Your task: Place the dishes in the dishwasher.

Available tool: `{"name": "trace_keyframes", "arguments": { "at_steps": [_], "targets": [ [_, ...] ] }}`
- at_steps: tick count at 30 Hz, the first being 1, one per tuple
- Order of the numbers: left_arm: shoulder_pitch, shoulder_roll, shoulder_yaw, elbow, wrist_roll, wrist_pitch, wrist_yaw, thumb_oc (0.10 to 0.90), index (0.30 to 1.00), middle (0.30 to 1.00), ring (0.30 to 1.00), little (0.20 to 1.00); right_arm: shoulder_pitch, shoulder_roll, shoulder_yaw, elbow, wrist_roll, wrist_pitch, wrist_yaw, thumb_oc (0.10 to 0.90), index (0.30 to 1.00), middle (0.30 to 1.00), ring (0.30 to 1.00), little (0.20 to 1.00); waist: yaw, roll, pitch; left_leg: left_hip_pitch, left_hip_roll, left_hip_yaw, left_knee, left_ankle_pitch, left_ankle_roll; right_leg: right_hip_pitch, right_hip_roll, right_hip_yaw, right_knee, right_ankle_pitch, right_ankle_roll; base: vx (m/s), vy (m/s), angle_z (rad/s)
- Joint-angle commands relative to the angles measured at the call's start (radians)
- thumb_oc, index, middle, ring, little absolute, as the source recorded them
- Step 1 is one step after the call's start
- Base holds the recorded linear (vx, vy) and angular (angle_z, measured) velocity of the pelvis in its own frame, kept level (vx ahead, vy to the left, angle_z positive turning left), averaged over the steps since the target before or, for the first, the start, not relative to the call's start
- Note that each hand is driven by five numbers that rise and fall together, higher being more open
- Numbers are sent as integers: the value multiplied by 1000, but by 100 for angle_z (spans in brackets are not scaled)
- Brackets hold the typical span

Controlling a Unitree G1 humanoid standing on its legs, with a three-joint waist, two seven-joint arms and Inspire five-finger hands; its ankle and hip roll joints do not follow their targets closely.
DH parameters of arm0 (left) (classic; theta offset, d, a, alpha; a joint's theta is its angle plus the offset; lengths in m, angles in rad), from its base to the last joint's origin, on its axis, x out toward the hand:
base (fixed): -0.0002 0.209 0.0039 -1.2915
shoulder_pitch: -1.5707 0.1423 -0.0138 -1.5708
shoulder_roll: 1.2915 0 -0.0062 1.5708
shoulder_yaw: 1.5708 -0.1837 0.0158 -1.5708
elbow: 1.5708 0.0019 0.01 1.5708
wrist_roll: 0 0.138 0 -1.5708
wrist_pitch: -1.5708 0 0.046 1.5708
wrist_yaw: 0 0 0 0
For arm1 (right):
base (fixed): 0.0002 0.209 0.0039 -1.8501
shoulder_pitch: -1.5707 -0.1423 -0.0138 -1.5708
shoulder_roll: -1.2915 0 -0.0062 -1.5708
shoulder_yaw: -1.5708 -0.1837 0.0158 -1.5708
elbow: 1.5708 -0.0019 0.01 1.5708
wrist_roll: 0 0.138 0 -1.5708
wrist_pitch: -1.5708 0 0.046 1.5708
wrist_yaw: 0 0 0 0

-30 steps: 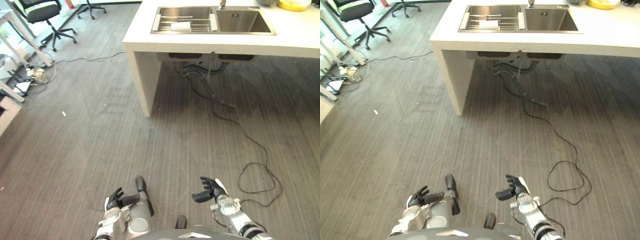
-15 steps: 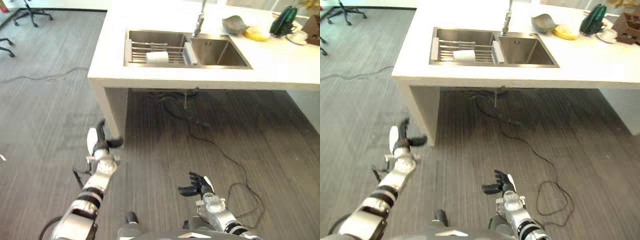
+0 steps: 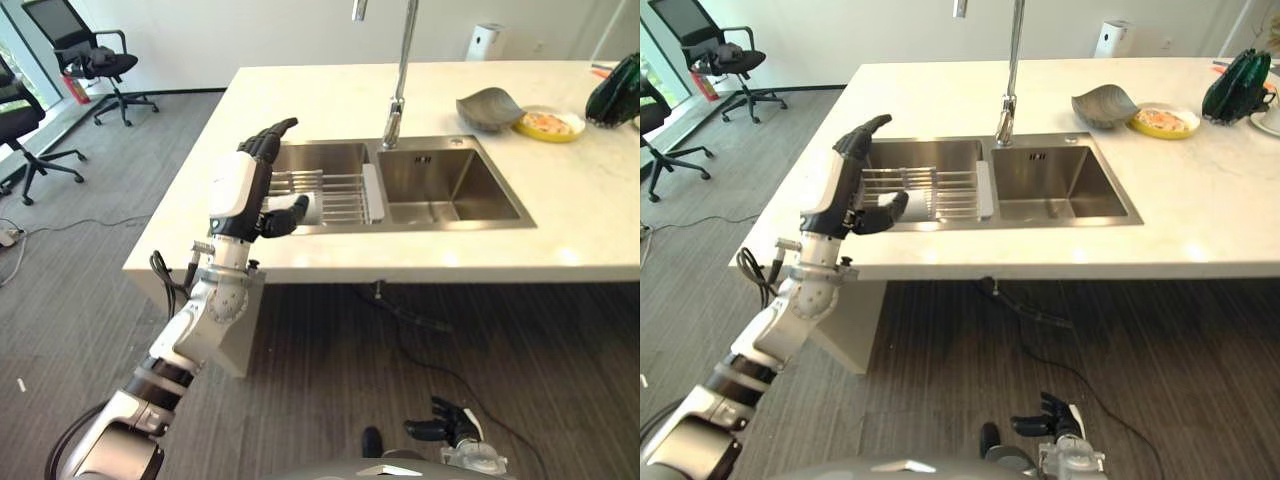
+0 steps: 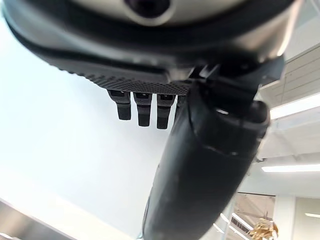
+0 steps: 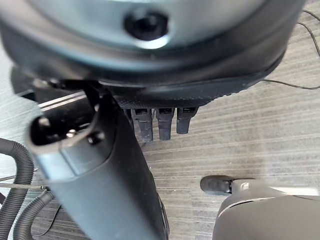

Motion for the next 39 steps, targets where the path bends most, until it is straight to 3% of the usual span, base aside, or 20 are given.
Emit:
{"name": "trace_keyframes", "arguments": {
  "at_steps": [1, 2, 3, 5, 6, 8, 10, 13, 18, 29, 36, 39],
  "targets": [
    [-120, 77, 117, 95, 0, -34, -25, 800, 900, 900, 900, 900, -73, -33, 20, -84, -40, -32, 35, 800, 900, 900, 900, 900, -27, 11, 16, -209, -43, -6, 180, 71, 76, 99, -57, -72, 73, -155, 151, 181, -389, 9],
    [-145, 90, 104, 96, 10, -28, -45, 800, 900, 900, 900, 900, -76, -51, 23, -92, -46, -32, 44, 800, 900, 900, 900, 900, -24, 0, 35, -255, 2, 17, 306, 123, 39, 129, -65, -81, 44, -162, 139, 68, -188, 33],
    [-148, 90, 103, 97, 10, -28, -45, 800, 900, 900, 900, 900, -77, -51, 21, -92, -46, -32, 44, 800, 900, 900, 900, 900, -24, 1, 37, -259, 6, 13, 314, 121, 37, 131, -61, -83, 41, -160, 137, 83, -141, 33],
    [-169, 95, 94, 106, 22, -18, -43, 800, 900, 900, 900, 900, -86, -60, 22, -90, -47, -27, 44, 800, 900, 900, 900, 900, -19, 4, 42, -276, 16, 26, 310, 141, 26, 144, -65, -95, 24, -164, 139, 70, -5, 9],
    [-193, 99, 80, 120, 37, 1, -52, 800, 900, 900, 900, 900, -84, -69, 24, -86, -53, -19, 49, 800, 900, 900, 900, 900, -23, 28, 33, -268, 13, 69, 186, 143, 31, 140, -59, -112, 14, -168, 152, 101, 60, -22],
    [-193, 111, 86, 128, 75, 7, -63, 800, 900, 900, 900, 900, -84, -74, 19, -92, -65, -20, 48, 800, 900, 900, 900, 900, -26, 38, 39, -251, 0, 72, 175, 159, 33, 148, -63, -94, 16, -158, 154, 118, 70, -20],
    [-209, 171, 75, 181, 99, 28, -99, 800, 900, 900, 900, 900, -91, -73, -1, -78, -47, -14, 51, 800, 900, 900, 900, 900, -28, 46, 22, -228, -28, 53, 109, 145, 52, 143, -65, -83, 33, -147, 157, 143, 54, -41],
    [-222, 266, 51, 172, 81, -16, -181, 800, 900, 900, 900, 900, -71, -62, 8, -70, -62, -5, 93, 800, 900, 900, 900, 900, -36, 61, -13, -146, -60, 70, -34, 136, 75, 144, -51, -94, 26, -152, 163, 128, 48, -78],
    [-141, 330, 102, 157, -28, -54, -252, 800, 900, 900, 900, 900, -32, -38, 28, -18, -87, 11, 138, 800, 900, 900, 900, 900, -30, 70, -30, -92, -83, 69, -118, 106, 99, 147, -46, -111, 25, -158, 169, 72, 24, -8],
    [-37, 362, 197, 121, -211, -83, -323, 800, 900, 900, 900, 900, -33, -38, 38, -21, -84, 14, 173, 800, 900, 900, 900, 900, -11, 65, -40, -93, -92, 46, -144, 87, 108, 140, -53, -136, 22, -160, 175, 16, 7, 24],
    [-99, 415, 131, 55, -251, -80, -422, 800, 900, 900, 900, 900, -42, -38, 51, -15, -95, 22, 186, 800, 900, 900, 900, 900, -4, 64, -43, -92, -96, 29, -148, 78, 111, 144, -56, -155, 23, -163, 177, 2, 1, 5],
    [-143, 451, 56, 12, -231, -56, -513, 800, 900, 900, 900, 900, -52, -30, 68, -13, -107, 32, 193, 800, 900, 900, 900, 900, -7, 65, -40, -91, -96, 26, -148, 76, 112, 144, -57, -160, 23, -163, 178, -13, 1, 0]
  ]
}}
